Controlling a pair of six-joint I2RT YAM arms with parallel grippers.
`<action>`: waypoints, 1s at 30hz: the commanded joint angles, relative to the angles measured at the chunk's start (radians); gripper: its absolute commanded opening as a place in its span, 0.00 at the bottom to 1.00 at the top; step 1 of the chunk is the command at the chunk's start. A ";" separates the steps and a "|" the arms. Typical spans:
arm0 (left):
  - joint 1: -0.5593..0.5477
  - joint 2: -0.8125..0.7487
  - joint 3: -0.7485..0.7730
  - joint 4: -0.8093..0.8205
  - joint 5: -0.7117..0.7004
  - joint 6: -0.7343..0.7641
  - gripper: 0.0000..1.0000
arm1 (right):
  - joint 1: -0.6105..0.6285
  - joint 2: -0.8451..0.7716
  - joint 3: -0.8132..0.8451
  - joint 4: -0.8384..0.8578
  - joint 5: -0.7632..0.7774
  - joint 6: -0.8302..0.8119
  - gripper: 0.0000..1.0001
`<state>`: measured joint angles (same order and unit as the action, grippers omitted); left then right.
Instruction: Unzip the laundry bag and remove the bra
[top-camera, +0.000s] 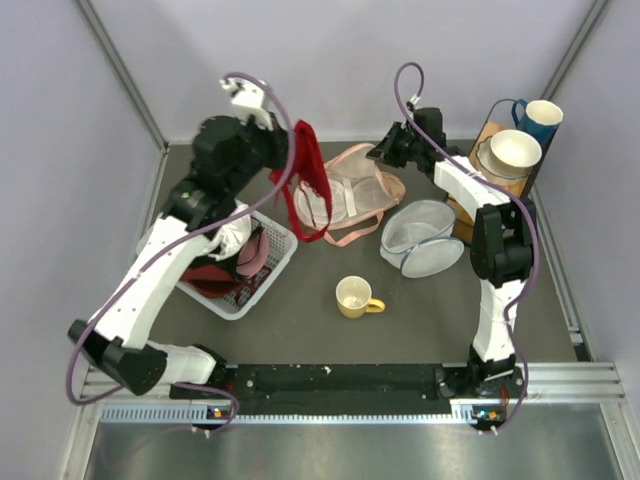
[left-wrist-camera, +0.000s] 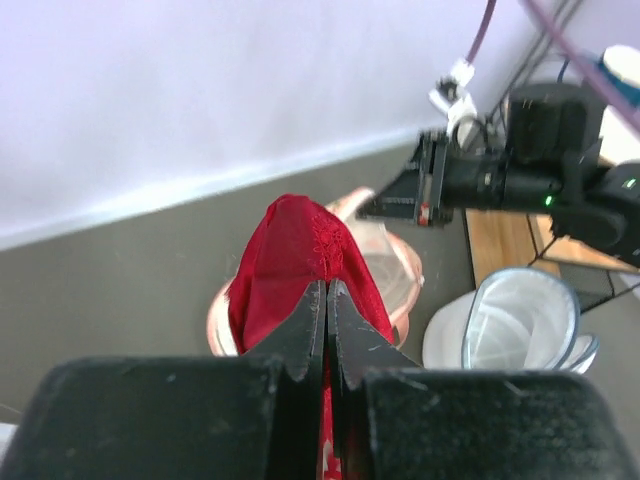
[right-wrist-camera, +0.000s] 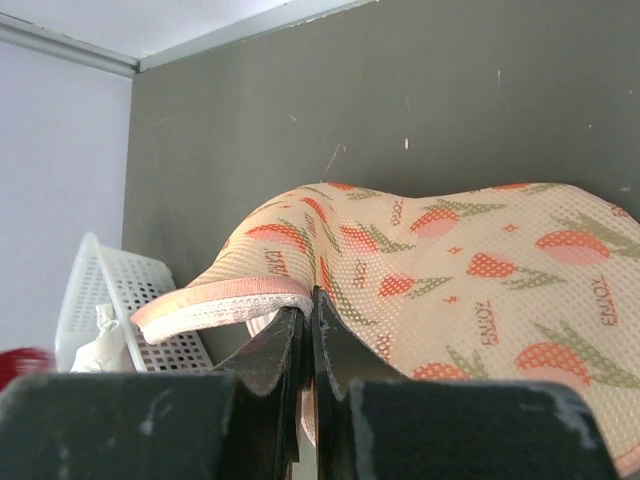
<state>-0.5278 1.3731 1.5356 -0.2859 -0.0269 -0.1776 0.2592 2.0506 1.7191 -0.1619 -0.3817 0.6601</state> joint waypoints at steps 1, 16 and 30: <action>0.045 -0.097 0.105 -0.157 -0.043 0.018 0.00 | -0.009 -0.040 -0.009 0.055 0.006 0.016 0.00; 0.373 -0.342 -0.035 -0.559 -0.378 -0.072 0.00 | -0.011 -0.050 -0.058 0.128 -0.029 0.039 0.00; 0.729 -0.148 -0.416 -0.306 -0.260 -0.203 0.00 | -0.012 -0.090 -0.121 0.186 -0.051 0.055 0.00</action>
<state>0.1825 1.1828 1.1732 -0.6968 -0.2920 -0.3115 0.2584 2.0468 1.5963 -0.0299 -0.4210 0.7177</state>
